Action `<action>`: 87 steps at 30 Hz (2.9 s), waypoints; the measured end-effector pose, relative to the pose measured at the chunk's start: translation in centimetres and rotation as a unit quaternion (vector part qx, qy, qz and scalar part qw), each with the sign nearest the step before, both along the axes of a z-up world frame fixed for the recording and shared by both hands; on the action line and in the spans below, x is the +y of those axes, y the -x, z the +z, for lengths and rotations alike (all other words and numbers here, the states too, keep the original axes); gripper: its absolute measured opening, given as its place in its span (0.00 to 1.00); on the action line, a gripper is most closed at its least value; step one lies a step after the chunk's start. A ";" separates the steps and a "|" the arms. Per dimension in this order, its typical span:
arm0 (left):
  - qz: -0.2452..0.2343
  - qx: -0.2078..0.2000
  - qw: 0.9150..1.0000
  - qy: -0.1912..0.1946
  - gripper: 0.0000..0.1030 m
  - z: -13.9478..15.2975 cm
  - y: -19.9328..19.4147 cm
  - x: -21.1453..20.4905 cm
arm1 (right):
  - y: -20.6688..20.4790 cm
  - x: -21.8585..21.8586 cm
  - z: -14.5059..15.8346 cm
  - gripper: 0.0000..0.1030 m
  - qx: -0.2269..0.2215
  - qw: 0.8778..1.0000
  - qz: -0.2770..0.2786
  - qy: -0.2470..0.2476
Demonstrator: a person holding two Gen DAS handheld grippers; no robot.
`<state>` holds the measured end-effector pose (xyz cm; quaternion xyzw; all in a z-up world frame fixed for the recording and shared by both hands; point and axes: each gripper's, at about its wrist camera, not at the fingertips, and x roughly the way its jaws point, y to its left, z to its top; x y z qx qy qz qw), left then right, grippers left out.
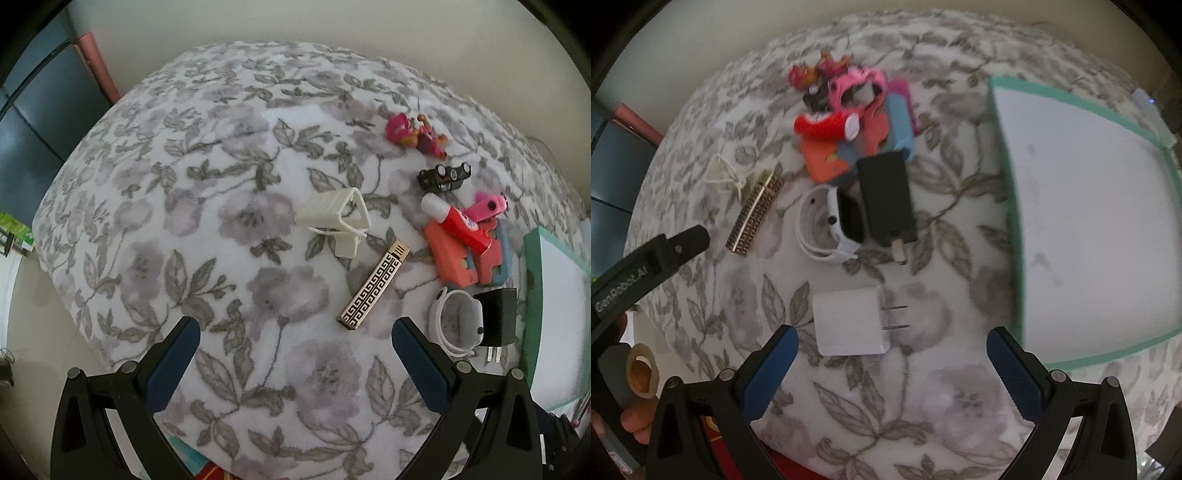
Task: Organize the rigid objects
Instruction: 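Grasp the gold-black bar with the left tool while the right tool grasps the white plug, then carry both items into the teal tray and open both tools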
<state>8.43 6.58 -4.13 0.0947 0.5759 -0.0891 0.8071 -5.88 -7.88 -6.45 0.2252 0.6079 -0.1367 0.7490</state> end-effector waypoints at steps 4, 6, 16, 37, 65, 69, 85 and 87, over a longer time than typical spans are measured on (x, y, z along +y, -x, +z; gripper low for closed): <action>-0.013 0.011 1.000 0.006 1.00 -0.7 -0.8 -0.7 | -0.7 0.6 -1.4 1.00 0.018 1.000 0.006 -0.009; -0.019 0.015 1.000 0.007 1.00 -1.1 -1.1 -1.1 | -1.0 0.8 -2.1 1.00 0.026 1.000 0.009 -0.007; -0.051 0.019 0.998 -0.005 0.94 -3.0 -2.5 -3.2 | -3.1 1.5 -4.8 1.00 0.044 0.999 0.018 0.014; -0.090 0.045 0.995 -0.015 0.18 -4.3 -0.4 -7.4 | -2.2 1.4 -2.0 0.60 -0.004 0.999 0.033 -0.014; -0.063 0.042 0.995 -0.061 0.16 -4.0 1.1 -7.2 | -0.7 4.3 -2.6 0.58 -0.004 0.990 0.101 0.094; -0.064 0.043 0.995 -0.066 0.15 -4.1 1.5 -7.3 | -0.3 3.3 -2.4 0.58 -0.006 0.992 0.093 0.087; -0.021 0.036 0.999 -0.020 0.15 -0.3 1.9 -5.4 | 1.7 -1.6 2.4 0.58 -0.033 0.995 0.043 0.078; -0.022 0.027 0.999 -0.013 0.15 0.6 2.1 -5.7 | 1.9 -2.0 3.1 0.58 -0.041 0.995 0.038 0.083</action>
